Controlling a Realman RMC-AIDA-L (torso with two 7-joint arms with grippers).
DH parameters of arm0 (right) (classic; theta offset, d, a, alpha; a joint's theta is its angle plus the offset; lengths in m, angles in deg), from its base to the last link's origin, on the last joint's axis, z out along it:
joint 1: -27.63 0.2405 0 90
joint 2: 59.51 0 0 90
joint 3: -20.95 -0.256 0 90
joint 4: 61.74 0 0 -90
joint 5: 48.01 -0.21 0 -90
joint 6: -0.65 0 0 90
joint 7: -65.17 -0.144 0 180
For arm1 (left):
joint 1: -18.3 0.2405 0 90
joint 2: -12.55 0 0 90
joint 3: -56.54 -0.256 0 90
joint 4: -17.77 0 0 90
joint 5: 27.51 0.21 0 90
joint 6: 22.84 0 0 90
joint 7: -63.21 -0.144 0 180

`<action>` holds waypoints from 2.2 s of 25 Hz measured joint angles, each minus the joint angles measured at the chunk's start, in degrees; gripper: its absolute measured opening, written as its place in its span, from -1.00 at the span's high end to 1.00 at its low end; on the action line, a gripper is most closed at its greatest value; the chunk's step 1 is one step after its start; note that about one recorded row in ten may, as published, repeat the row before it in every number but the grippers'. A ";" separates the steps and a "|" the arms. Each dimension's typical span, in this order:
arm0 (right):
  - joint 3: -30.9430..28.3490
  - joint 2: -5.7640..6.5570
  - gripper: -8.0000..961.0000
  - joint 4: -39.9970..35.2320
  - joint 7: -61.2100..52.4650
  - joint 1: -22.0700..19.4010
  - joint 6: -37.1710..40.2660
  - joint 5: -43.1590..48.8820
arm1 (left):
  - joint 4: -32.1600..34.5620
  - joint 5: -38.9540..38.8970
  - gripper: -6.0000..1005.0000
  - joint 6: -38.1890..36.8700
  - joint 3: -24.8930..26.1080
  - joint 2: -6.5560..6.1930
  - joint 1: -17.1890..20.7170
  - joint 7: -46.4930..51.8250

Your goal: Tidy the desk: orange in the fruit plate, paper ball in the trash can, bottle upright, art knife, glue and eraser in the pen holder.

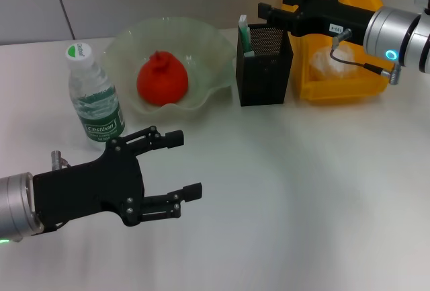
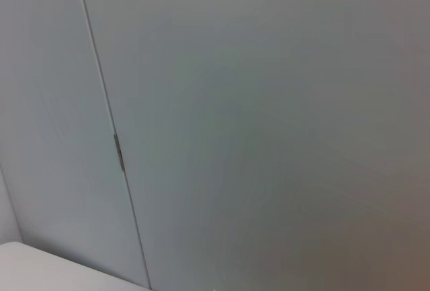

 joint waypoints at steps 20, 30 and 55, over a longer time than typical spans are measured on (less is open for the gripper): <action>-0.53 2.13 -0.73 -3.26 0.00 -11.51 31.89 -16.85 | 0.03 -0.28 -0.67 -1.81 0.45 -0.19 -0.89 6.11; 0.72 5.30 -0.72 -3.58 1.31 -16.59 49.55 -1.51 | 2.51 0.95 -0.67 -2.68 -1.04 -1.15 -1.98 13.98; 0.21 3.17 -0.72 -3.70 10.10 -18.44 46.27 16.14 | 2.02 10.13 -0.67 1.77 -2.47 -0.61 -3.11 13.31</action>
